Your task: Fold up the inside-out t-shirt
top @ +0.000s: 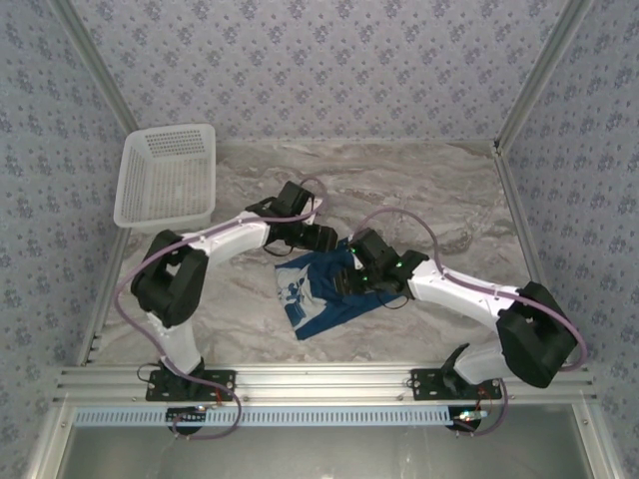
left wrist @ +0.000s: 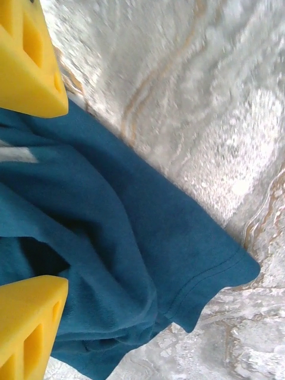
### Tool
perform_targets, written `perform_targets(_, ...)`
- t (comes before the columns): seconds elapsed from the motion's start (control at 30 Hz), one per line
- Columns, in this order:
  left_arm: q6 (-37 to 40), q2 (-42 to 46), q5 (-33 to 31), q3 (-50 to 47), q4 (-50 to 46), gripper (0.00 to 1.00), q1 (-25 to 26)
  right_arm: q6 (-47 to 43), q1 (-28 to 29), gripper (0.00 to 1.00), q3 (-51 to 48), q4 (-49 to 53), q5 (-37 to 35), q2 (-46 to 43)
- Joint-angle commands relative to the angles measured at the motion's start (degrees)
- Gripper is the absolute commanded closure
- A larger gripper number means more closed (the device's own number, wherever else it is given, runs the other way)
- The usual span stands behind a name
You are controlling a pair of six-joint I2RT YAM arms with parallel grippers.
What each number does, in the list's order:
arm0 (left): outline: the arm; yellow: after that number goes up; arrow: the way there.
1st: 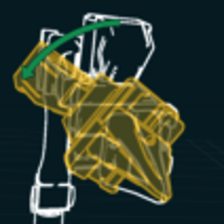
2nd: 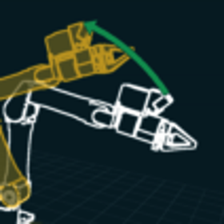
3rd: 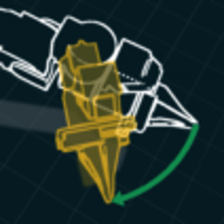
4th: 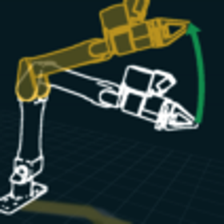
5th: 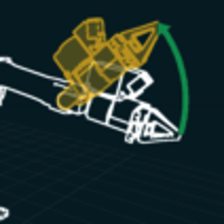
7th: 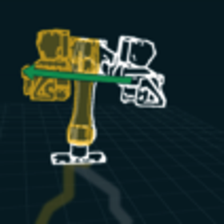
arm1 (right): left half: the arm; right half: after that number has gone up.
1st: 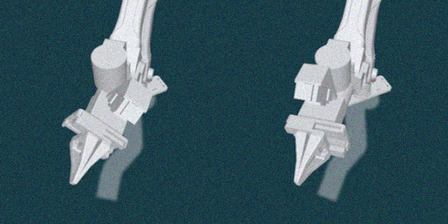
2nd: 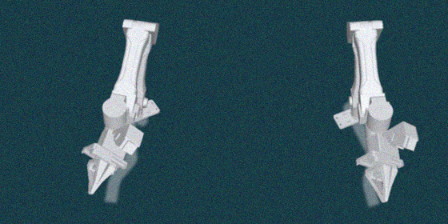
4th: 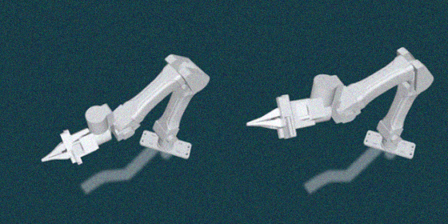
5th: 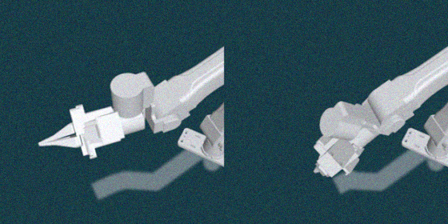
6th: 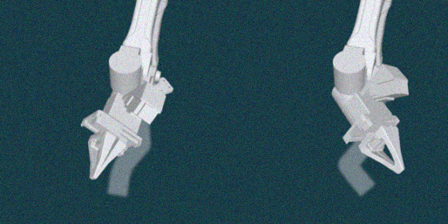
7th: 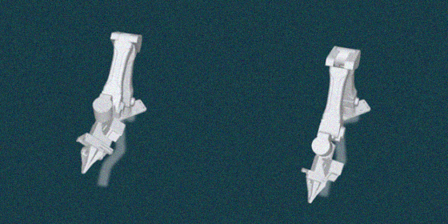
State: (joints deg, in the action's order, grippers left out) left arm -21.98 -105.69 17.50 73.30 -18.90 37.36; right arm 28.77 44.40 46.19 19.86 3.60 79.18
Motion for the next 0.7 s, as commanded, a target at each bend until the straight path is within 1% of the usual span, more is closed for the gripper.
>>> perform_targets(0.0, 3.34, -3.77, 3.66, 5.14, -3.75, 0.31, 1.54, 2.23, 0.41, 0.47, -0.58, -3.61, 1.48, 1.49)
perform_targets(0.13, 3.78, -8.28, 3.95, 8.78, -5.69, 0.36, 1.78, 2.43, 1.08, 0.47, -0.27, -4.27, 1.49, 1.77)
perform_targets(0.33, 3.24, -10.71, 4.87, 11.10, -5.53, 0.48, 1.75, 1.71, 4.13, 0.46, 2.28, 0.67, -4.51, 1.04)
perform_targets(0.43, 3.15, -11.50, 5.52, 11.69, -5.62, 0.55, 1.83, 2.24, 4.79, 0.46, 2.23, 0.04, -4.39, 0.57)
perform_targets(0.53, 2.99, -12.02, 6.18, 11.85, -5.40, 0.61, 1.82, 2.68, 5.06, 0.47, 2.39, -1.15, -4.13, 2.00)
perform_targets(0.6, 2.99, -12.24, 6.52, 11.85, -5.38, 0.65, 1.76, 2.54, 5.00, 0.49, 2.58, -1.64, -4.17, 3.16)
perform_targets(0.67, 2.91, -12.50, 6.74, 12.04, -5.44, 0.71, 1.75, 2.43, 5.00, 0.55, 3.01, -0.64, -4.00, 3.86)
